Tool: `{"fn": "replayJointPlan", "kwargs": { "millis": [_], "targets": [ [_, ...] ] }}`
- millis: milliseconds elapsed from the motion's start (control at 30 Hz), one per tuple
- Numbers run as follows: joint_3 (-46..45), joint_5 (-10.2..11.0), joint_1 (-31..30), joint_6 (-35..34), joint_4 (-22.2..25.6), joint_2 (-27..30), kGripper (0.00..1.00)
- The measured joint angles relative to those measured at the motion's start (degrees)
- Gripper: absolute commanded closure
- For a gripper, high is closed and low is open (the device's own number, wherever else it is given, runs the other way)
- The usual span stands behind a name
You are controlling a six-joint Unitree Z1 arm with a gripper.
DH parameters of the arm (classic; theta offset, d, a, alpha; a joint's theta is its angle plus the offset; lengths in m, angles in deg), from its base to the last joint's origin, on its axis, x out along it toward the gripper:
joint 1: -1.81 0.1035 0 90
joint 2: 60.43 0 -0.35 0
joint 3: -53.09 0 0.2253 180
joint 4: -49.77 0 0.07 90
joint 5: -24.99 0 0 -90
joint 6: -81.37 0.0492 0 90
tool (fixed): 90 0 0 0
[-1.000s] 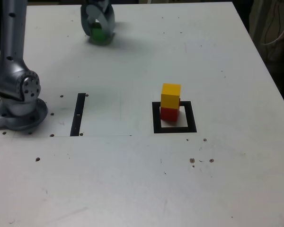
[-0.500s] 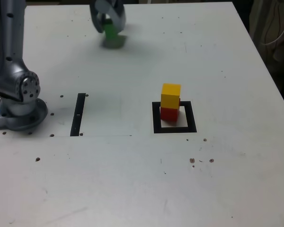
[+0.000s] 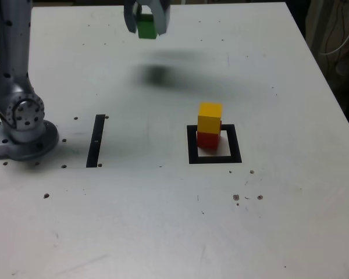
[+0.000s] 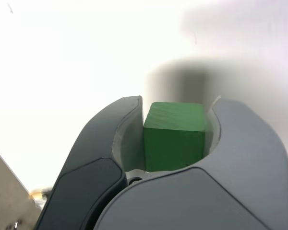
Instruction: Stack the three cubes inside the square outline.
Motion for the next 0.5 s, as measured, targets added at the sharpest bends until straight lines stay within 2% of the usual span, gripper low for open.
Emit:
{"fn": "replayJointPlan", "kwargs": {
  "millis": [267,500],
  "targets": [
    [0.11,-4.25,-12.18,-9.30,1.56,4.03,0.78],
    [0.55,-6.29,-19.52,-19.29,0.74,7.58,0.81]
  ]
}}
